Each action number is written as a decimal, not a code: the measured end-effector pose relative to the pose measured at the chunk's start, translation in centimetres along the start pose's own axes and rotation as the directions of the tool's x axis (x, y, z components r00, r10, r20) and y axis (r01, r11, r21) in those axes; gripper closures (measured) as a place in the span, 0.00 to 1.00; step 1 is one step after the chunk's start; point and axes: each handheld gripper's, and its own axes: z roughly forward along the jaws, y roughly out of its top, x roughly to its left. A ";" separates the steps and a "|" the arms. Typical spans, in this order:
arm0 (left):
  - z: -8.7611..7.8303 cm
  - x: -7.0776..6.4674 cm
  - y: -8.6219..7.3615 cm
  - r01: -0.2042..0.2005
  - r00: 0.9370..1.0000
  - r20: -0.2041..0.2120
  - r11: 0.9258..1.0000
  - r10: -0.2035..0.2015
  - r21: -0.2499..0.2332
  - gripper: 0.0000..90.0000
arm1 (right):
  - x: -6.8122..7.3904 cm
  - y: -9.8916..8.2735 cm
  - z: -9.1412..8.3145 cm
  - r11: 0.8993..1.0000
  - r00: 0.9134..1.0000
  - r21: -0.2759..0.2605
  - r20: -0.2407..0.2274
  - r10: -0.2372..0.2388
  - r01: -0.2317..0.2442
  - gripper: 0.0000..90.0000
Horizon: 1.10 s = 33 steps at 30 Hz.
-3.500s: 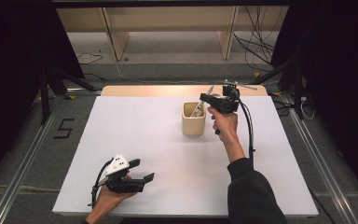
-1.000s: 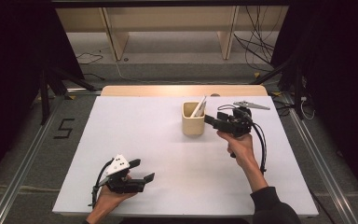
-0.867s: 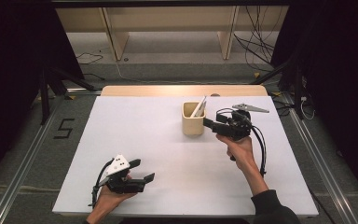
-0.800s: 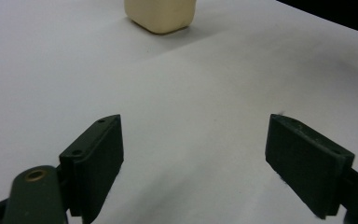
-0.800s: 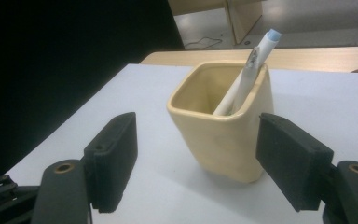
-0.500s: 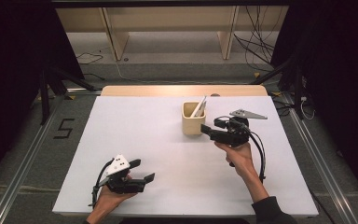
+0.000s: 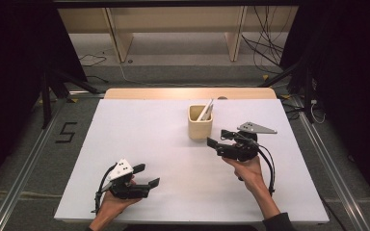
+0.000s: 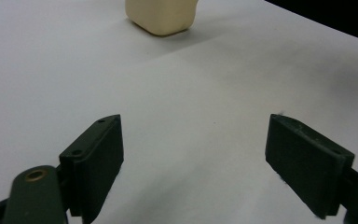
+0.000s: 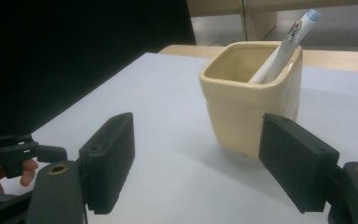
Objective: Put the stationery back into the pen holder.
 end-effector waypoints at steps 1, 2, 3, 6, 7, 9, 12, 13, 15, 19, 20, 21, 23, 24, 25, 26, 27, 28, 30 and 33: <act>0.0 0.0 0.0 0.000 1.000 -0.001 1.000 0.000 0.000 0.21 | 0.1 -0.2 -0.1 1.000 1.000 -0.001 -0.002 -0.002 0.002 0.30; 0.0 0.0 0.0 0.003 1.000 -0.002 1.000 -0.003 -0.001 0.21 | 0.1 -0.3 -0.2 1.000 1.000 -0.005 -0.006 -0.004 0.004 0.30; 0.0 0.1 0.0 0.005 1.000 -0.001 1.000 -0.005 -0.004 0.21 | 0.2 -0.5 -0.3 1.000 1.000 -0.005 -0.009 -0.004 0.004 0.30; 0.1 0.2 0.1 0.001 1.000 -0.002 1.000 -0.001 -0.001 0.21 | 0.3 -1.0 -0.5 1.000 1.000 -0.012 -0.015 -0.008 0.008 0.30; 0.1 0.2 0.1 0.001 1.000 -0.002 1.000 -0.001 -0.001 0.21 | 0.3 -1.1 -0.6 1.000 1.000 -0.007 -0.019 -0.009 0.008 0.29; 0.1 0.2 0.1 0.002 1.000 -0.001 1.000 -0.002 -0.001 0.21 | 0.2 -1.4 -0.7 1.000 1.000 -0.006 -0.027 -0.009 0.008 0.29; 0.1 0.3 0.1 0.003 1.000 -0.003 1.000 -0.003 0.001 0.21 | 0.2 -1.9 -1.0 1.000 0.999 -0.007 -0.030 -0.013 0.012 0.29; 0.1 0.3 0.1 0.002 1.000 -0.003 1.000 -0.002 0.001 0.21 | 0.2 -2.1 -1.1 1.000 0.999 -0.006 -0.029 -0.015 0.015 0.28; 0.1 0.3 0.1 0.000 1.000 -0.005 1.000 -0.001 -0.003 0.21 | 0.2 -2.5 -1.3 1.000 0.999 0.000 -0.031 -0.016 0.016 0.28; -0.1 0.1 0.2 -0.002 1.000 -0.002 1.000 0.002 -0.005 0.21 | 0.3 -3.4 -1.8 1.000 0.999 -0.001 -0.037 -0.022 0.022 0.27; -0.1 0.1 0.2 -0.004 1.000 -0.001 1.000 0.004 -0.006 0.21 | 0.3 -3.6 -1.9 1.000 0.999 0.001 -0.040 -0.020 0.020 0.26; -0.1 0.1 0.1 -0.007 1.000 -0.001 1.000 0.007 -0.005 0.21 | 0.4 -3.8 -2.0 1.000 0.999 0.000 -0.042 -0.018 0.018 0.26; -0.2 0.0 0.1 -0.008 1.000 0.000 1.000 0.008 -0.009 0.21 | 0.5 -4.2 -2.3 1.000 0.999 0.001 -0.039 -0.023 0.023 0.26; -0.2 -0.1 0.2 -0.009 1.000 0.002 1.000 0.009 -0.009 0.21 | 0.6 -4.4 -2.4 1.000 0.999 0.001 -0.038 -0.030 0.030 0.26; -0.2 -0.1 0.2 -0.008 1.000 0.004 1.000 0.008 -0.011 0.21 | 0.7 -4.6 -2.5 0.999 0.999 0.004 -0.036 -0.035 0.035 0.26; -0.2 -0.2 0.2 -0.010 1.000 0.004 1.000 0.010 -0.012 0.21 | 0.8 -4.8 -2.6 0.999 0.999 0.007 -0.033 -0.041 0.042 0.26; -0.2 -0.2 0.2 -0.010 1.000 0.005 1.000 0.010 -0.012 0.21 | 1.0 -4.9 -2.8 0.999 0.998 0.009 -0.031 -0.047 0.047 0.25; -0.2 -0.2 0.2 -0.010 1.000 0.006 1.000 0.010 -0.014 0.21 | 1.0 -5.0 -2.9 0.998 0.998 0.009 -0.030 -0.055 0.055 0.25; -0.2 -0.3 0.2 -0.012 1.000 0.006 1.000 0.013 -0.013 0.21 | 1.1 -5.2 -3.2 0.998 0.997 0.009 -0.028 -0.069 0.069 0.25; -0.3 -0.3 0.3 -0.012 1.000 0.011 1.000 0.012 -0.013 0.21 | 1.3 -5.6 -3.6 0.997 0.997 0.006 -0.026 -0.079 0.079 0.25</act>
